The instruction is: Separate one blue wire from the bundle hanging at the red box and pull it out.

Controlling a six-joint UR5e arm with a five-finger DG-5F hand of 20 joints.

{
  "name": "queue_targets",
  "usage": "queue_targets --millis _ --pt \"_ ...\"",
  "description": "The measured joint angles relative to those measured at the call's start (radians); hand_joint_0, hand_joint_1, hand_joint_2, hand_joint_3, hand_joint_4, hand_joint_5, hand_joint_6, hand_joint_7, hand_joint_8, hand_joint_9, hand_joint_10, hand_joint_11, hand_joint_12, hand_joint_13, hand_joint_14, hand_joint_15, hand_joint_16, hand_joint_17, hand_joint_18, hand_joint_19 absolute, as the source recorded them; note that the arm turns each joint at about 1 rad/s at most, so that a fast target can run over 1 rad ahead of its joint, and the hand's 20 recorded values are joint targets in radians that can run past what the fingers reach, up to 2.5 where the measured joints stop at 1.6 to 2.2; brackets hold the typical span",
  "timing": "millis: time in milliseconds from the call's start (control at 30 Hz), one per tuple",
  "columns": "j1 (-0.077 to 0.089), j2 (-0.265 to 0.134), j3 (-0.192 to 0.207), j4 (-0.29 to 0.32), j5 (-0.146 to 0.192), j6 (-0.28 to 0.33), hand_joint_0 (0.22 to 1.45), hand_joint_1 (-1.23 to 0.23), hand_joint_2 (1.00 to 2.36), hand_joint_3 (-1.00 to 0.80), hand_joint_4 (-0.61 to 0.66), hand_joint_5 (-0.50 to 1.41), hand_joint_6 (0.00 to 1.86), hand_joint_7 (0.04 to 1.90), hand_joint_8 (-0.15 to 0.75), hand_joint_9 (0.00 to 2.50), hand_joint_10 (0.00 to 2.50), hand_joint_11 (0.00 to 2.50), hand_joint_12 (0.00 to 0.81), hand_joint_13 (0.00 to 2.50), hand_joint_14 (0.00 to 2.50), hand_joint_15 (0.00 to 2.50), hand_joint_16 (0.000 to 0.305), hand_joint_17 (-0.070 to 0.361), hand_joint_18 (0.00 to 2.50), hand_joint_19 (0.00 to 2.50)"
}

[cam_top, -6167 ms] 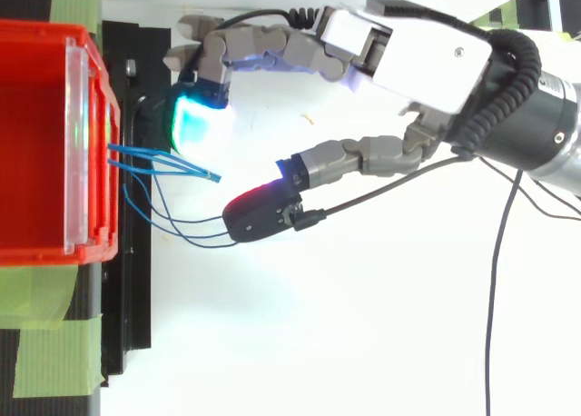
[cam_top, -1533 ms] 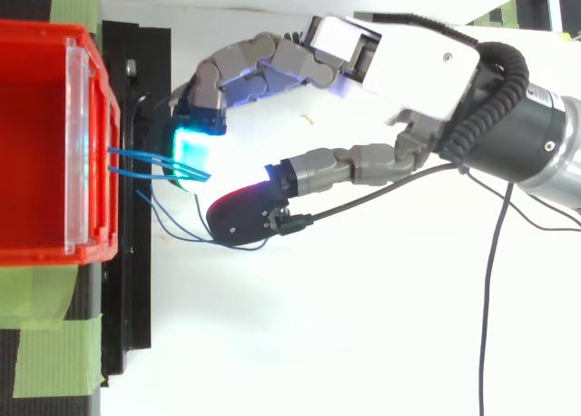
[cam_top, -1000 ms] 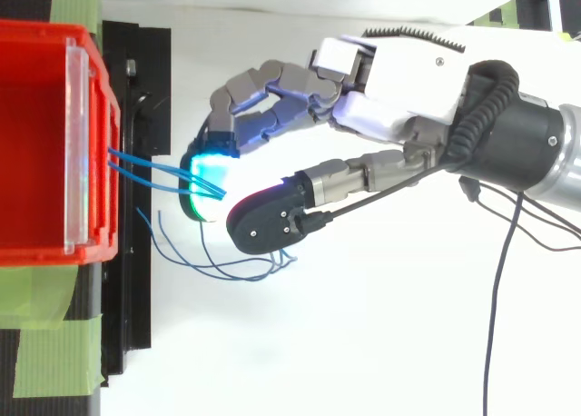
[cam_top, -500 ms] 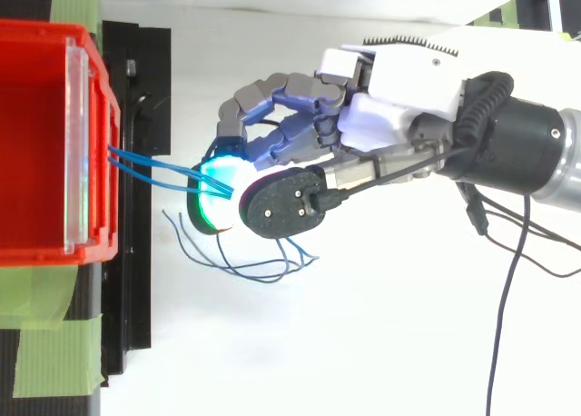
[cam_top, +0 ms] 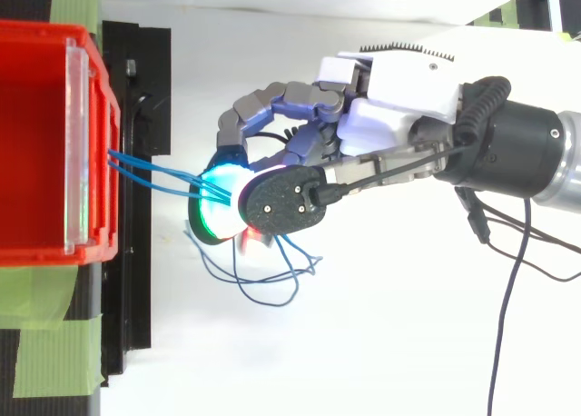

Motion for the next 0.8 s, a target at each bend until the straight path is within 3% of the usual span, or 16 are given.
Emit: queue_targets --millis 367,533,800 --pt "0.000 -0.001 0.000 0.000 -0.004 -0.023 0.65 -0.59 1.01 -0.38 0.18 -0.22 0.86 1.02 0.480 1.41 0.02 0.60 0.375 0.79 0.01 0.31 0.050 0.112 0.39 0.26" --pt "0.000 -0.001 0.000 0.002 -0.004 -0.052 0.65 -0.59 1.01 -0.38 0.16 -0.23 0.86 1.02 0.458 1.46 0.02 0.89 0.397 1.08 0.02 0.67 0.050 0.112 0.44 0.31" --pt "-0.011 0.000 0.000 0.004 0.001 -0.222 0.65 -0.58 1.01 -0.38 0.16 -0.23 0.87 1.00 0.448 1.44 0.02 0.91 0.388 1.23 0.03 0.94 0.050 0.113 0.46 0.31"
